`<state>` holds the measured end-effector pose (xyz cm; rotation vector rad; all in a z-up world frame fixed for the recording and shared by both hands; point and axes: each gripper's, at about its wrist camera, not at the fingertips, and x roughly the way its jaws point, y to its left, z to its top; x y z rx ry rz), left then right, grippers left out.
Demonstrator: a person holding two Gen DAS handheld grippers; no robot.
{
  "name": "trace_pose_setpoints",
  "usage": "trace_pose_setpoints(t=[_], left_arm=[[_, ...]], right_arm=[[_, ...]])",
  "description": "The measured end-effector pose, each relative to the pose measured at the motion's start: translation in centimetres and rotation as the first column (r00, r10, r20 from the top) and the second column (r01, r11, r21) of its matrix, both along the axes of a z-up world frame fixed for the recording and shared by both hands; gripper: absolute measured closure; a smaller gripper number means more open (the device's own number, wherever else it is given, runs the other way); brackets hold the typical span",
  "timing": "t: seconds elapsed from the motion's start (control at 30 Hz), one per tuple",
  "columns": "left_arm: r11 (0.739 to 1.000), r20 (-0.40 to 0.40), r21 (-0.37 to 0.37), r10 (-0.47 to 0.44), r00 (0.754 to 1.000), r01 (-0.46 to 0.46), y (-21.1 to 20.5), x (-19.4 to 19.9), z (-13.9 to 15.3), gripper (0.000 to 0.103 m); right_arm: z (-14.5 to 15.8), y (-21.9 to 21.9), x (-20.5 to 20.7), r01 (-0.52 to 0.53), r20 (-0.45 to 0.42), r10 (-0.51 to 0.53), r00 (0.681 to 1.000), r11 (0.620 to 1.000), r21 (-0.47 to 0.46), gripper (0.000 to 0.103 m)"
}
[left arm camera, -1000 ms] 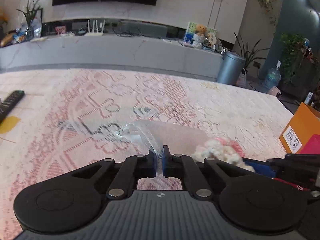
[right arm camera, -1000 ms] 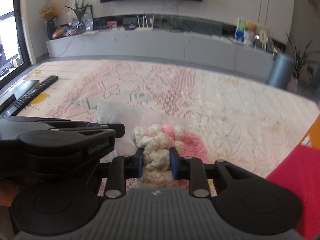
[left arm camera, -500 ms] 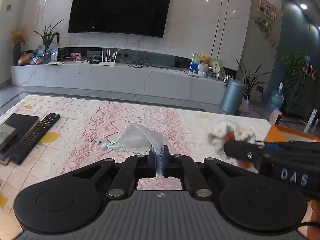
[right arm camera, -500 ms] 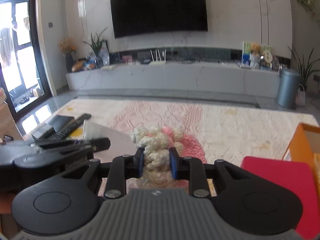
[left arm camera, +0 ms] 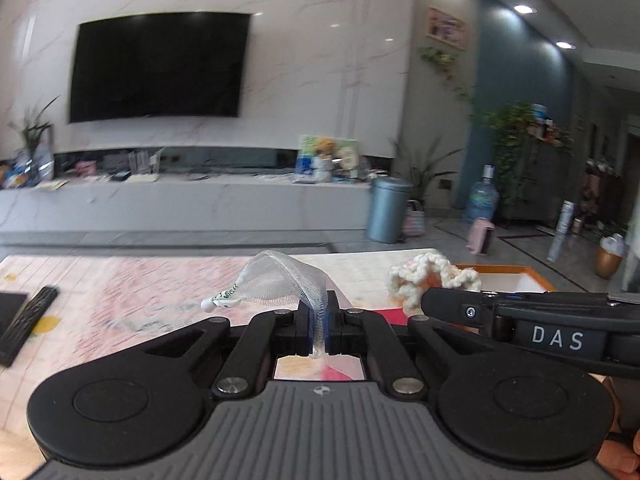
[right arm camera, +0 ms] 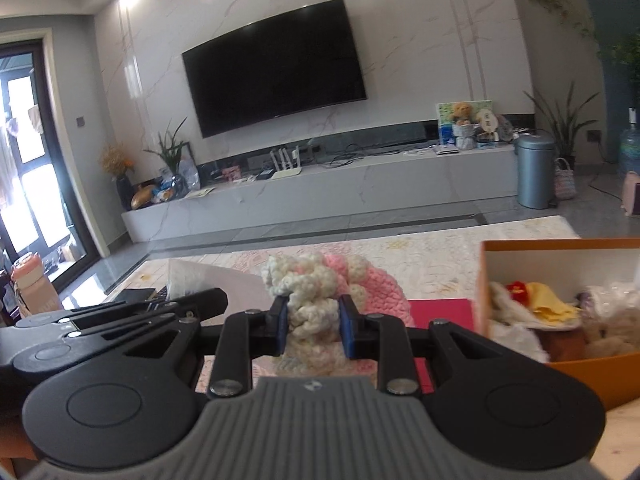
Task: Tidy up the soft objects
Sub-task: 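Carry the crocheted pad and plastic bag with both grippers over the orange box, then open both grippers to drop the pad and bag into the box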
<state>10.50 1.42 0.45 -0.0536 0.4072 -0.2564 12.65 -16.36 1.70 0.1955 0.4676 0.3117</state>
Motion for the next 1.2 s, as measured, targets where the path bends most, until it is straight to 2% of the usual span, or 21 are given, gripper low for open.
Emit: trace_pose_setpoints(t=[0.23,0.4,0.53,0.73,0.93,1.07,1.2], left_arm=[[0.99,0.037,0.044,-0.134,0.99,0.133,-6.1,0.4,0.9,0.098],[0.975,0.037,0.063,-0.216,0.976,0.214,-9.9,2.1,1.3,0.098],[0.961,-0.001,0.005,-0.276,0.961,0.276,-12.3,4.8,1.4,0.098],[0.937,-0.014,0.043,-0.346,0.938,0.347,-16.5,8.2,0.7,0.098],[0.926,-0.087,0.056,-0.368,0.926,0.374,-20.1,11.0,-1.9,0.098],[0.921,-0.133,0.062,-0.375,0.917,0.385,-21.6,13.2,-3.8,0.098],[0.92,-0.159,0.086,-0.367,0.917,0.383,-22.5,14.8,-5.6,0.098]], right_arm=[[1.4,-6.8,-1.8,0.105,0.022,-0.104,0.994,0.994,-0.034,0.079],[2.1,-11.6,-1.2,0.16,0.022,-0.159,0.987,0.986,-0.051,0.078],[2.3,-15.3,0.3,0.186,0.012,-0.185,0.983,0.979,-0.089,0.078],[2.2,-21.1,4.5,0.222,-0.055,-0.233,0.971,0.962,-0.159,0.078],[-0.5,-25.8,9.1,0.241,-0.213,-0.28,0.936,0.951,-0.192,0.078],[-2.5,-27.0,11.1,0.235,-0.256,-0.279,0.926,0.954,-0.189,0.078],[-3.9,-26.6,13.6,0.203,-0.275,-0.251,0.928,0.961,-0.19,0.078]])
